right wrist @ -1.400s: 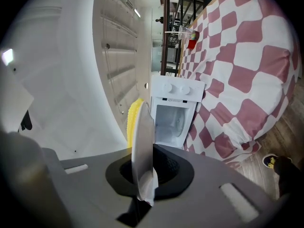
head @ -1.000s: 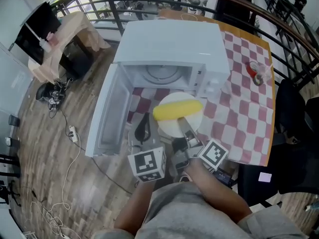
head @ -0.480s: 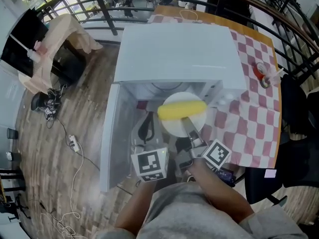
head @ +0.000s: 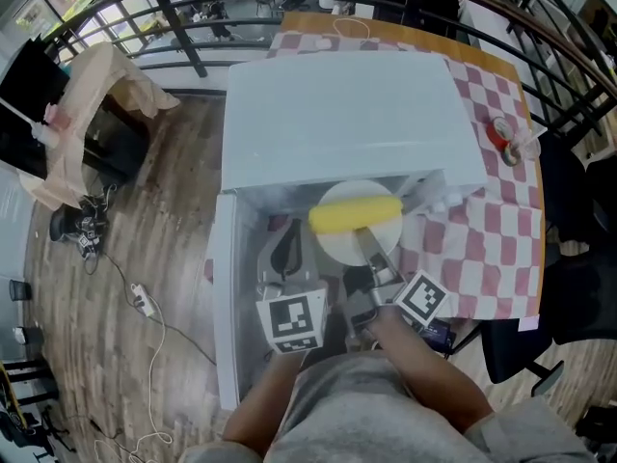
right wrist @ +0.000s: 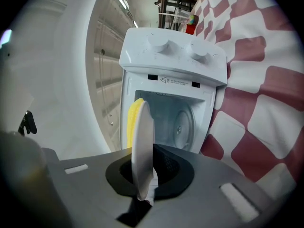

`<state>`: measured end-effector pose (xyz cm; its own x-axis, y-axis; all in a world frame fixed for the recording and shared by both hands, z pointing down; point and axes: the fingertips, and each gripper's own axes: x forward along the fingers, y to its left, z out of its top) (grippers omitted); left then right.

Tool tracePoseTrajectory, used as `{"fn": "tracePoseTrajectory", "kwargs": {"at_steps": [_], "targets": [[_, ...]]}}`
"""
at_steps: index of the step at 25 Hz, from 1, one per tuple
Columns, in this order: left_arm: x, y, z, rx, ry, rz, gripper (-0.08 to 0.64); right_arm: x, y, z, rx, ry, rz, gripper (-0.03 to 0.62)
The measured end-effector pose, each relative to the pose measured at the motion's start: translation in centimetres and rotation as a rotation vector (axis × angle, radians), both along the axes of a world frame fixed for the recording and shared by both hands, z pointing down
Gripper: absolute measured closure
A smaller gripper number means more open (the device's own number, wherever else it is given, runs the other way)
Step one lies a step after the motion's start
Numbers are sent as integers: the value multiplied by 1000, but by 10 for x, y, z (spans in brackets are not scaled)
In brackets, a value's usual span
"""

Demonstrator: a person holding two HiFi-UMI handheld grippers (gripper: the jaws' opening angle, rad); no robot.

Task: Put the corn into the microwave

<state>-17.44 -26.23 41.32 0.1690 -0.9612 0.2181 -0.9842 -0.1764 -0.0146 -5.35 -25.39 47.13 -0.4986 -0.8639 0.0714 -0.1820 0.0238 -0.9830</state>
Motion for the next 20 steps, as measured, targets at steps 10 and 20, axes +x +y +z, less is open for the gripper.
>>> {"fn": "tracePoseTrajectory", "kwargs": {"at_steps": [10, 20], "targets": [[-16, -9, 15, -15, 43, 33, 549, -13, -13, 10, -8, 12, 35, 586], [-19, -13, 25, -18, 77, 19, 551, -17, -35, 45, -51, 7, 44, 586]]}}
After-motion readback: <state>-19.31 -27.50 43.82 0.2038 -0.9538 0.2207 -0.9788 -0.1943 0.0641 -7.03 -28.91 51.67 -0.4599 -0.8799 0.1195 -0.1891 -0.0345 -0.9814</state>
